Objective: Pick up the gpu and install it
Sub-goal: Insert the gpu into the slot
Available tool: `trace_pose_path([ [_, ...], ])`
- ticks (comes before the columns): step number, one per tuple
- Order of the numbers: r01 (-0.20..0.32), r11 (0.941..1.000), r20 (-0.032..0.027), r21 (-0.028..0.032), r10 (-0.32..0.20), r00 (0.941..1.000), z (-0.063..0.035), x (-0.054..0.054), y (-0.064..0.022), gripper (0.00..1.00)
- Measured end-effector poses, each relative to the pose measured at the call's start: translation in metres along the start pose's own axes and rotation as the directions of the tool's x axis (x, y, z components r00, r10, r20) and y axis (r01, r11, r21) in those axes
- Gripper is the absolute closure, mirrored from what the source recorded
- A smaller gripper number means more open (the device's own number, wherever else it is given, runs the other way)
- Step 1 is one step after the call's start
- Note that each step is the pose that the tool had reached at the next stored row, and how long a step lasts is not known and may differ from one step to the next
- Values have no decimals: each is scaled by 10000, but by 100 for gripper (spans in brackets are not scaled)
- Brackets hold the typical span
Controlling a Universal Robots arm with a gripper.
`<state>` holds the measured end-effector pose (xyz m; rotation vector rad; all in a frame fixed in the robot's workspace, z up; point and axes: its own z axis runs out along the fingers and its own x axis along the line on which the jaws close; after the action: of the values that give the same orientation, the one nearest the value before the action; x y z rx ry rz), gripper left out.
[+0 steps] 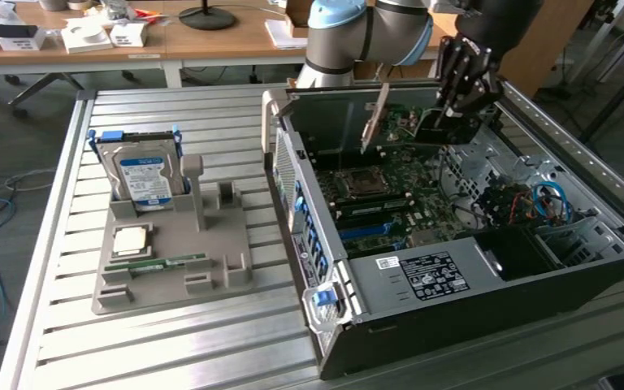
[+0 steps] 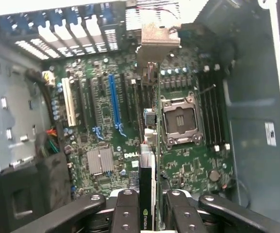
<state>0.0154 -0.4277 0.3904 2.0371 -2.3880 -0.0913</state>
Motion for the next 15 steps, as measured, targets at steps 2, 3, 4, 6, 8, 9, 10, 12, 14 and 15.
trace_pose_path([
  [2,359,9994,-16,-14,-359,9994,3,0,0,74],
  [3,549,9985,-24,-21,-549,9985,5,0,0,74],
  [4,728,9973,-32,-28,-728,9973,6,0,0,74],
  [6,1075,9942,-48,-42,-1075,9942,8,0,0,74],
  [8,1366,9906,-58,-47,-1366,9906,11,0,-1,74],
  [9,1483,9889,-61,-37,-1483,9889,13,0,-1,74],
  [10,1592,9872,-65,-12,-1592,9872,16,0,-1,74],
  [12,1755,9845,-75,62,-1754,9845,23,1,-1,74],
  [14,1882,9820,-83,159,-1881,9821,30,1,-1,74],
  [15,1921,9812,-87,194,-1919,9814,32,2,1,74],
])
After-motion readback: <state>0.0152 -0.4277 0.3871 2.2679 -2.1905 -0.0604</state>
